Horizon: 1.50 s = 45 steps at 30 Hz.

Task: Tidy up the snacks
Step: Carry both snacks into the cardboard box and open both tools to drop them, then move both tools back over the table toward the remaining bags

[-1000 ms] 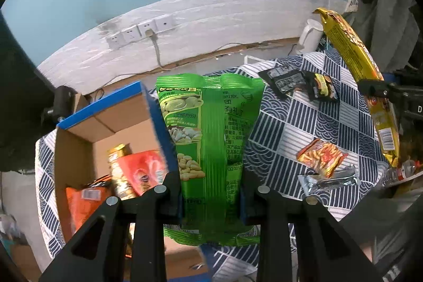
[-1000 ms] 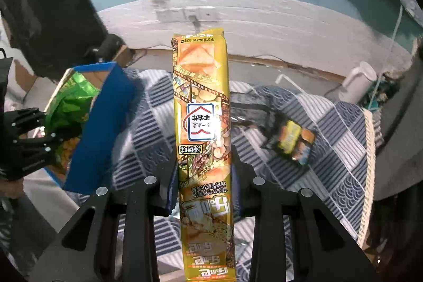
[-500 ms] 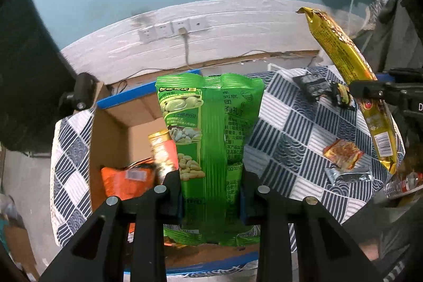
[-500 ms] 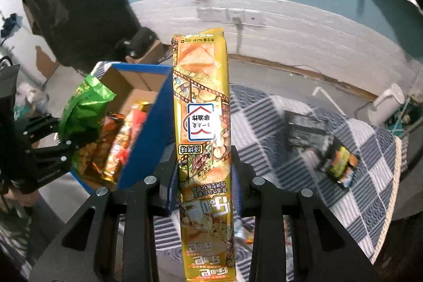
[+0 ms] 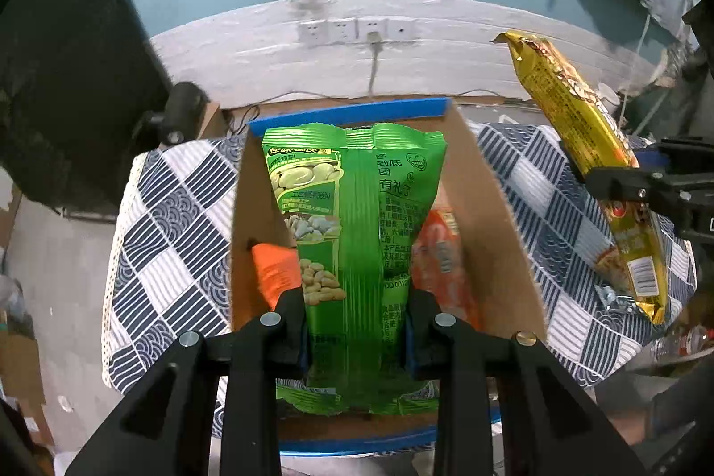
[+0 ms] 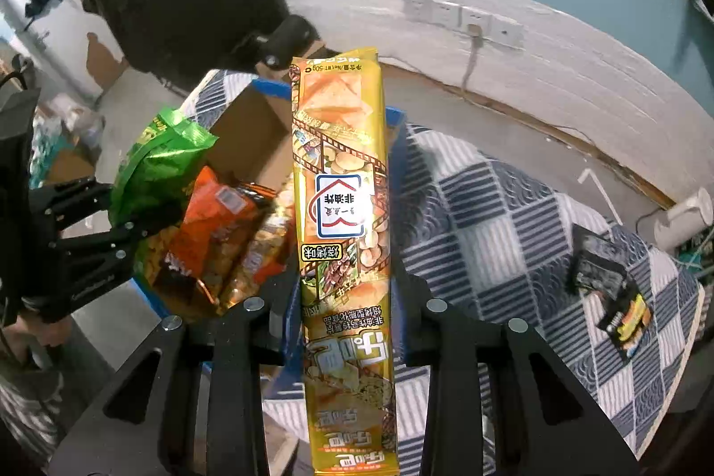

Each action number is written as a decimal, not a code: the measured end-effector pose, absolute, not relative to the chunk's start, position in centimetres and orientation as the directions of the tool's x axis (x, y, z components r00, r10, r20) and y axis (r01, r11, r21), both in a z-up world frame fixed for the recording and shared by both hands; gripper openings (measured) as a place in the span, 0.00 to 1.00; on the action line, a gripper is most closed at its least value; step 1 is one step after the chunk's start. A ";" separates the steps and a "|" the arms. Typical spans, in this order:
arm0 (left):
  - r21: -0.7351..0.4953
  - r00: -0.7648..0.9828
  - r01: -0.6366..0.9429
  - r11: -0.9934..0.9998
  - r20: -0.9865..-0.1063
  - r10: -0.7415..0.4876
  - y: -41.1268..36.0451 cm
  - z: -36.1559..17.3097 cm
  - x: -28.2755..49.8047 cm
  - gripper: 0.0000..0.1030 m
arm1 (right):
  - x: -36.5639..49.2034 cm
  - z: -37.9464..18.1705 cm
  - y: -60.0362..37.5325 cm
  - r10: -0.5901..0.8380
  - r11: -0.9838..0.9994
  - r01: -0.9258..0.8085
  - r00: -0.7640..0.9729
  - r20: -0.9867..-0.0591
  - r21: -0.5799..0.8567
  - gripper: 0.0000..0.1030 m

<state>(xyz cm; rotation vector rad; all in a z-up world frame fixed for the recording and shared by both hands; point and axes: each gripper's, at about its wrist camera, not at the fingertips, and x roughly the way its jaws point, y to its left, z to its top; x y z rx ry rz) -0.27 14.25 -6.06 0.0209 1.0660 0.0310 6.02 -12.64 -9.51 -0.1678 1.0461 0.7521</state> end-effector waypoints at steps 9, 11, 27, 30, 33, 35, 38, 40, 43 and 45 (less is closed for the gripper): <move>0.035 0.469 -0.054 0.998 -0.881 0.056 16.6 -7.3 -0.5 0.29 | 6.4 -11.3 -7.4 0.482 0.719 -0.652 0.218 -0.849 0.241 0.30; 0.029 0.468 -0.059 0.998 -0.882 0.053 16.8 -7.5 -0.5 0.29 | 6.4 -11.5 -6.6 0.482 0.715 -0.656 0.212 -0.850 0.242 0.30; 0.049 0.494 -0.048 0.998 -0.867 0.066 17.3 -8.1 -0.4 0.65 | 6.7 -12.0 -4.8 0.485 0.709 -0.660 0.201 -0.851 0.248 0.39; 0.055 0.498 -0.041 0.998 -0.864 0.068 17.0 -8.0 -0.4 0.67 | 6.8 -11.7 -5.5 0.484 0.717 -0.653 0.213 -0.849 0.245 0.48; 0.055 0.498 -0.030 0.998 -0.865 0.062 16.4 -7.9 -0.3 0.69 | 7.0 -11.5 -6.5 0.477 0.722 -0.652 0.229 -0.849 0.229 0.57; 0.054 0.504 -0.020 0.998 -0.862 0.057 15.9 -7.6 -0.3 0.71 | 7.0 -11.5 -7.2 0.469 0.731 -0.647 0.245 -0.849 0.217 0.59; 0.043 0.507 -0.009 0.999 -0.861 0.042 15.2 -7.3 -0.2 0.71 | 7.3 -11.5 -8.6 0.461 0.746 -0.630 0.254 -0.850 0.216 0.61; 0.032 0.508 -0.004 0.999 -0.861 0.030 14.8 -7.1 -0.2 0.72 | 7.4 -11.5 -9.7 0.456 0.757 -0.617 0.264 -0.850 0.215 0.61; 0.025 0.508 0.007 1.000 -0.861 0.018 13.9 -7.0 -0.1 0.72 | 7.6 -11.5 -11.3 0.455 0.770 -0.599 0.273 -0.848 0.221 0.61; 0.027 0.507 0.013 1.000 -0.862 0.017 13.5 -7.0 0.0 0.72 | 7.6 -11.4 -12.6 0.455 0.779 -0.585 0.279 -0.846 0.227 0.61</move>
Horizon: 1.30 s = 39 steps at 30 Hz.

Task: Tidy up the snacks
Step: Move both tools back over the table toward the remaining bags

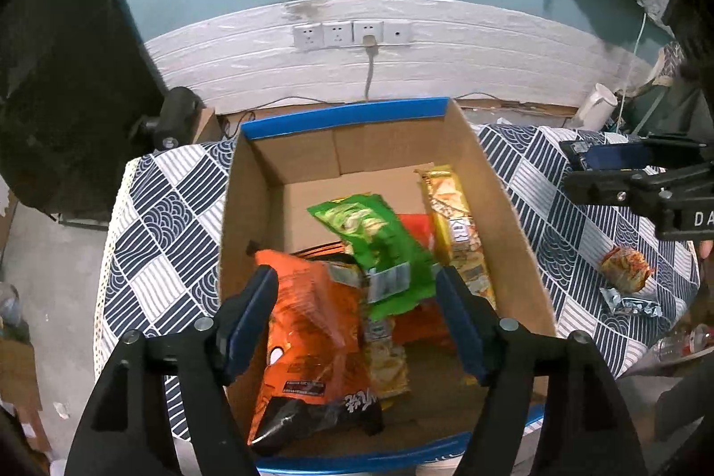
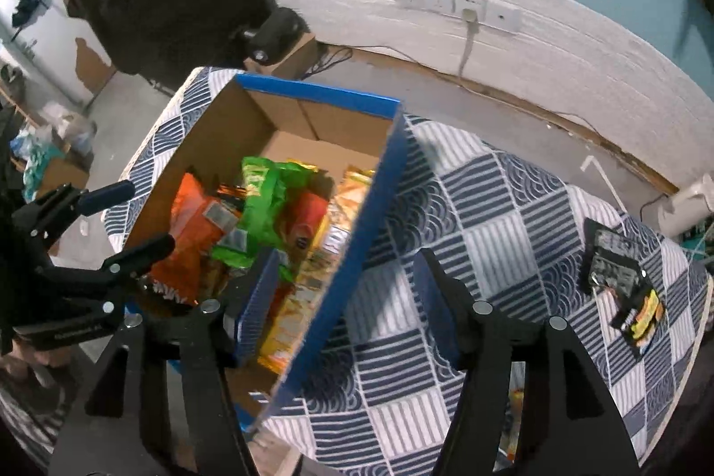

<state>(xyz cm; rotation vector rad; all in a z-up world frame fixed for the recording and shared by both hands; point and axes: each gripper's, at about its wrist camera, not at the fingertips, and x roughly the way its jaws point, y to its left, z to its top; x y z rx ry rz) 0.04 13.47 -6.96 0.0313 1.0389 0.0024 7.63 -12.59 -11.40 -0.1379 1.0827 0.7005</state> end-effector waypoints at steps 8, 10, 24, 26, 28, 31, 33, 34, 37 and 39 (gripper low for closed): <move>0.020 0.489 0.064 0.998 -0.872 -0.014 10.4 -7.2 0.7 0.72 | 7.5 -11.2 -17.2 0.433 0.811 -0.545 0.317 -0.844 0.212 0.66; 0.020 0.486 0.078 0.997 -0.873 -0.021 9.5 -7.1 0.9 0.72 | 7.5 -11.4 -18.8 0.425 0.821 -0.531 0.321 -0.846 0.211 0.66; 0.033 0.433 0.214 0.976 -0.899 -0.064 1.5 -8.1 1.9 0.73 | 7.0 -13.3 -28.8 0.365 0.885 -0.422 0.363 -0.857 0.198 0.67; 0.030 0.424 0.231 0.973 -0.903 -0.073 0.4 -8.2 2.0 0.73 | 7.1 -13.7 -30.1 0.351 0.892 -0.411 0.368 -0.861 0.189 0.67; 0.029 0.418 0.244 0.969 -0.905 -0.078 -0.6 -8.4 2.2 0.73 | 7.4 -14.2 -31.6 0.344 0.898 -0.397 0.372 -0.862 0.187 0.67; 0.025 0.404 0.263 0.965 -0.910 -0.087 -2.1 -8.7 2.7 0.73 | 7.9 -14.8 -33.8 0.335 0.907 -0.375 0.372 -0.865 0.190 0.67; 0.017 0.397 0.272 0.962 -0.913 -0.096 -3.1 -8.8 3.1 0.73 | 8.2 -15.2 -35.1 0.327 0.912 -0.364 0.374 -0.868 0.187 0.67; 0.016 0.390 0.276 0.961 -0.916 -0.097 -3.8 -9.0 3.4 0.73 | 8.4 -15.5 -35.9 0.316 0.917 -0.356 0.377 -0.871 0.179 0.67; 0.014 0.383 0.283 0.959 -0.919 -0.099 -5.2 -9.4 4.3 0.73 | 9.3 -16.5 -37.8 0.275 0.933 -0.325 0.371 -0.887 0.154 0.67; 0.016 0.379 0.285 0.959 -0.920 -0.097 -6.0 -9.7 4.9 0.73 | 10.0 -17.1 -39.0 0.257 0.941 -0.307 0.370 -0.893 0.144 0.67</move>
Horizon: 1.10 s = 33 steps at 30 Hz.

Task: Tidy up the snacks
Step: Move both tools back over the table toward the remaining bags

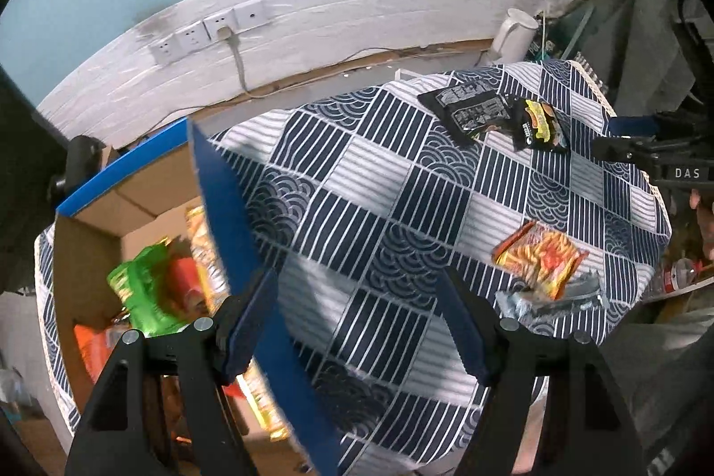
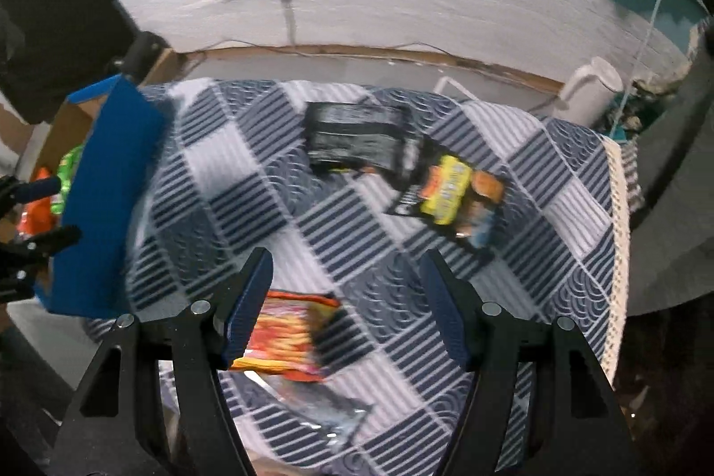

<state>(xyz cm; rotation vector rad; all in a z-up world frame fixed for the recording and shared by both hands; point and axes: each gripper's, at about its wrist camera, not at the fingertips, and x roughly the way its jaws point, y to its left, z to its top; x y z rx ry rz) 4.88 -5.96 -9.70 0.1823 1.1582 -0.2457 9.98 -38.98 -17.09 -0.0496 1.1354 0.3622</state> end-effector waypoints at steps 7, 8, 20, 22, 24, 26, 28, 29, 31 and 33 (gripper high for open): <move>-0.003 0.351 0.262 0.965 -0.931 -0.098 -8.3 -11.7 8.6 0.73 | 12.9 -19.2 -41.8 0.233 0.956 -0.256 0.357 -0.905 0.145 0.67; -0.002 0.350 0.259 0.966 -0.932 -0.096 -8.5 -11.9 9.0 0.73 | 13.3 -19.4 -42.1 0.231 0.957 -0.252 0.356 -0.905 0.145 0.67; 0.023 0.326 0.221 0.975 -0.944 -0.052 -10.7 -16.1 15.6 0.73 | 20.4 -23.7 -47.8 0.184 0.981 -0.114 0.334 -0.924 0.154 0.67; 0.022 0.336 0.220 0.975 -0.940 -0.055 -11.1 -16.3 16.2 0.73 | 21.5 -24.5 -48.8 0.173 0.984 -0.089 0.323 -0.930 0.152 0.67; 0.015 0.330 0.230 0.973 -0.942 -0.063 -11.5 -16.7 16.7 0.73 | 22.4 -25.3 -49.4 0.165 0.986 -0.078 0.310 -0.936 0.148 0.67; 0.020 0.322 0.239 0.971 -0.945 -0.060 -11.9 -17.1 17.2 0.73 | 23.3 -25.9 -49.9 0.155 0.988 -0.067 0.306 -0.939 0.141 0.67; 0.024 0.323 0.242 0.970 -0.945 -0.057 -11.9 -17.5 17.5 0.73 | 24.1 -26.4 -50.3 0.152 0.988 -0.054 0.303 -0.941 0.142 0.67; 0.028 0.323 0.241 0.970 -0.945 -0.053 -11.8 -17.7 17.6 0.73 | 24.4 -26.6 -50.4 0.151 0.989 -0.050 0.304 -0.941 0.142 0.67; 0.025 0.316 0.237 0.971 -0.947 -0.052 -11.6 -18.1 17.8 0.73 | 24.9 -27.1 -50.4 0.147 0.989 -0.051 0.299 -0.943 0.138 0.67; 0.020 0.301 0.231 0.973 -0.952 -0.052 -11.4 -18.6 17.8 0.73 | 25.1 -27.6 -50.4 0.141 0.990 -0.056 0.289 -0.947 0.130 0.67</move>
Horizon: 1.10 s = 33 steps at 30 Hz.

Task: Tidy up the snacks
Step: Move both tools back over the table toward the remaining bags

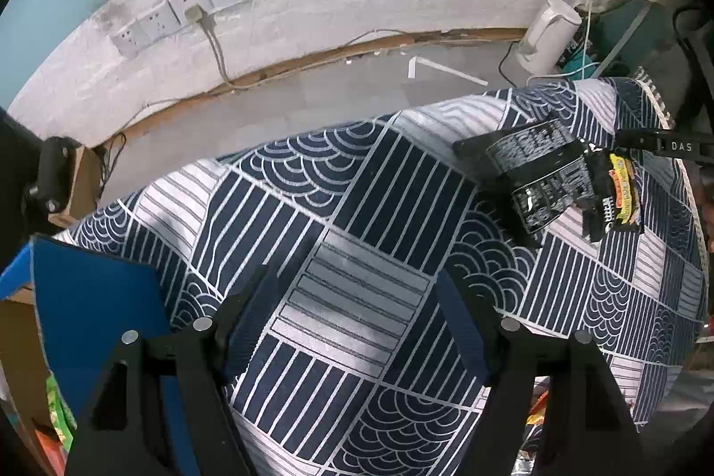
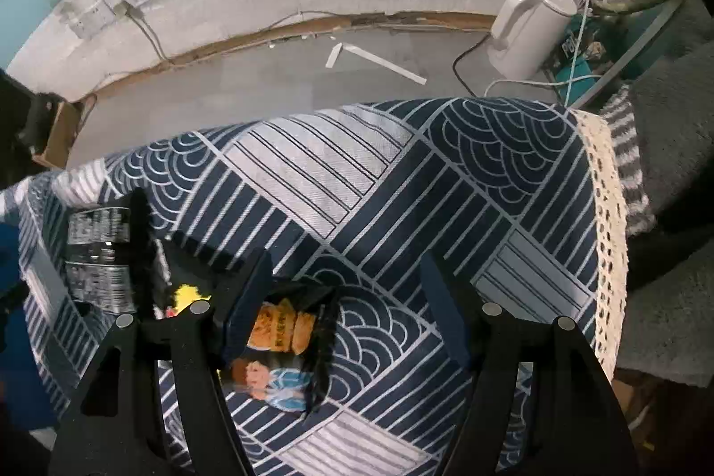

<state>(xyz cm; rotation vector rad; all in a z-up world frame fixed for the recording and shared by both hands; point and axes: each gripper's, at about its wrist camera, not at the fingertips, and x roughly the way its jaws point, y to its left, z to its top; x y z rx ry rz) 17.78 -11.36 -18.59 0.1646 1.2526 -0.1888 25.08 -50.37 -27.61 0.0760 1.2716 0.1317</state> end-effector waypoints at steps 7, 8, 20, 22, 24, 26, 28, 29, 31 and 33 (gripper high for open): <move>-0.003 0.277 0.223 0.975 -0.958 -0.067 -11.1 -18.7 17.3 0.73 | 23.3 -29.0 -51.0 0.112 0.991 -0.092 0.202 -0.973 0.095 0.67; -0.010 0.275 0.224 0.975 -0.959 -0.073 -11.2 -18.6 17.2 0.73 | 22.7 -29.0 -51.2 0.106 0.991 -0.095 0.191 -0.976 0.089 0.67; -0.079 0.244 0.239 0.968 -0.960 -0.139 -12.9 -17.6 15.3 0.73 | 16.9 -27.1 -51.1 0.147 0.985 -0.123 0.186 -0.971 0.125 0.69; -0.087 0.240 0.239 0.967 -0.960 -0.146 -13.0 -17.6 14.9 0.73 | 16.5 -26.1 -50.7 0.200 0.976 -0.132 0.217 -0.955 0.175 0.80; -0.083 0.235 0.240 0.967 -0.962 -0.141 -13.2 -17.7 14.5 0.73 | 16.3 -25.8 -49.8 0.242 0.966 -0.151 0.229 -0.943 0.212 0.80; -0.076 0.230 0.237 0.969 -0.964 -0.132 -13.2 -18.0 14.3 0.73 | 16.2 -26.0 -48.6 0.267 0.957 -0.177 0.217 -0.939 0.232 0.80; -0.078 0.223 0.229 0.970 -0.966 -0.130 -13.0 -18.3 14.2 0.73 | 16.3 -26.4 -47.0 0.269 0.950 -0.219 0.209 -0.940 0.223 0.80; -0.079 0.216 0.225 0.971 -0.968 -0.129 -13.0 -18.5 14.1 0.73 | 16.2 -26.6 -46.4 0.266 0.947 -0.237 0.206 -0.942 0.216 0.80; -0.078 0.211 0.220 0.972 -0.969 -0.126 -12.9 -18.7 14.0 0.73 | 16.2 -27.2 -45.3 0.251 0.943 -0.270 0.200 -0.947 0.193 0.80; -0.076 0.212 0.218 0.973 -0.970 -0.123 -12.7 -18.7 14.0 0.73 | 16.0 -27.4 -44.4 0.237 0.942 -0.287 0.205 -0.950 0.173 0.80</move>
